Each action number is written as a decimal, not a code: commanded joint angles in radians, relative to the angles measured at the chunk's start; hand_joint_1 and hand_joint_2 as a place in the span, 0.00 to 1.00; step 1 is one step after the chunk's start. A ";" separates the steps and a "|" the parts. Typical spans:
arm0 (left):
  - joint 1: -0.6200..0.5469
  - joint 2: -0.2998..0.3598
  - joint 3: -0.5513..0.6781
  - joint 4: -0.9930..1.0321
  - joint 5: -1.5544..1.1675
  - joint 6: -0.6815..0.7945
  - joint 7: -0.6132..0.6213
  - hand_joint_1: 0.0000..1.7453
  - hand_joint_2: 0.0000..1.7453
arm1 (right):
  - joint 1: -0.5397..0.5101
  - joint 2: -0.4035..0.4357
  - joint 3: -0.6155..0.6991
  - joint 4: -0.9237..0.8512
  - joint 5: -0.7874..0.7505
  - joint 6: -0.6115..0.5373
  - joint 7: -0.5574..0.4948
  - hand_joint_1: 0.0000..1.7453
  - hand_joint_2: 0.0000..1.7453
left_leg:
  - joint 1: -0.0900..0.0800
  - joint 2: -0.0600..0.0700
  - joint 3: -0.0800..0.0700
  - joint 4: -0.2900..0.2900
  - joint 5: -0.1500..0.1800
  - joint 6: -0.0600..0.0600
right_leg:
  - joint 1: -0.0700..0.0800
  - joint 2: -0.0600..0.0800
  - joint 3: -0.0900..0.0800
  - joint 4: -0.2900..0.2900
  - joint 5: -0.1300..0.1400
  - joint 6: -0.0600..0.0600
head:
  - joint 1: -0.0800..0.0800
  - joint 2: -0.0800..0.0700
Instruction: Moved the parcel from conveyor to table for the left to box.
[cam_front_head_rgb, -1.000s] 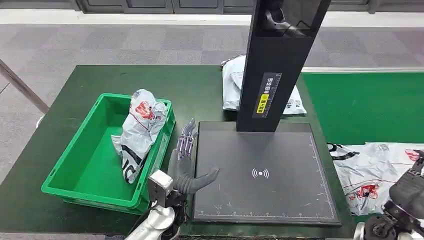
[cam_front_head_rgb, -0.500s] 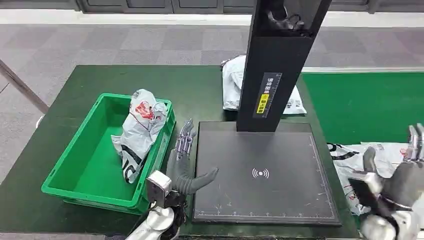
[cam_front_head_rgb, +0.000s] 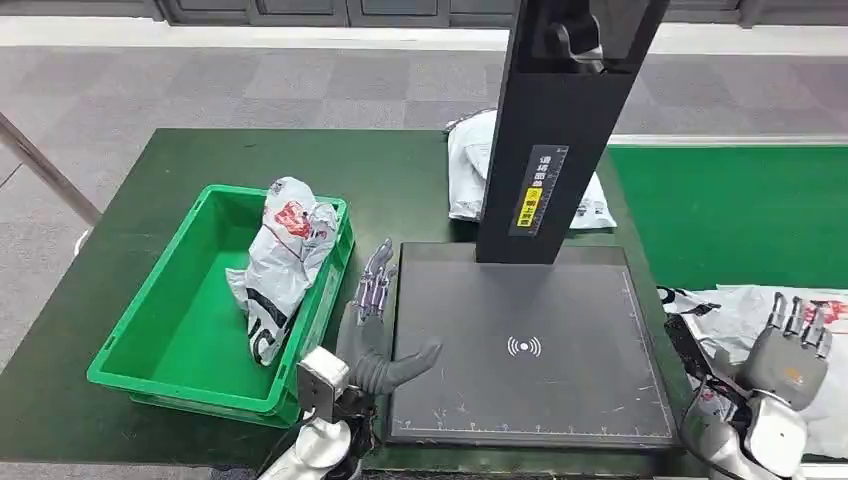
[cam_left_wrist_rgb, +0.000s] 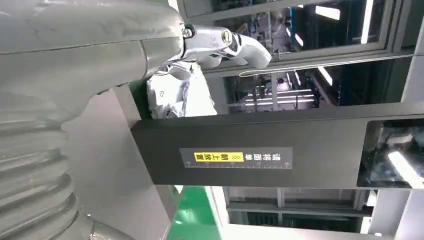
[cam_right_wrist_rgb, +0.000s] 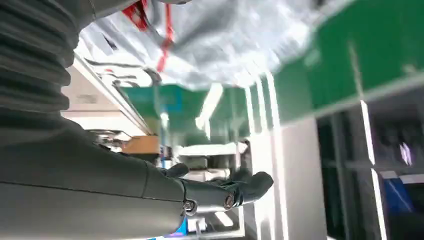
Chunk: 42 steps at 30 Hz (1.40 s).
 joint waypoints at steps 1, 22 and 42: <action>0.002 0.014 0.024 0.005 -0.020 -0.020 0.012 0.00 1.00 | -0.076 -0.034 -0.080 0.217 0.002 0.027 -0.015 0.00 1.00 | 0.000 0.001 0.001 -0.002 0.001 -0.001 | 0.001 0.001 0.000 -0.002 0.002 -0.002 | 0.000 0.000; -0.072 -0.002 -0.007 0.035 -0.025 -0.050 0.040 0.00 1.00 | -0.225 -0.017 -0.111 0.549 -0.016 0.275 -0.070 0.00 1.00 | 0.002 0.009 0.000 -0.001 0.003 0.001 | 0.002 0.008 -0.001 -0.003 0.007 -0.001 | 0.000 0.000; -0.104 -0.011 -0.051 0.077 0.035 -0.026 0.008 0.00 1.00 | -0.268 0.056 -0.138 0.624 -0.116 0.557 -0.207 1.00 1.00 | 0.006 0.023 -0.004 -0.002 0.003 -0.001 | 0.008 0.022 0.000 -0.007 0.014 -0.004 | 0.000 0.000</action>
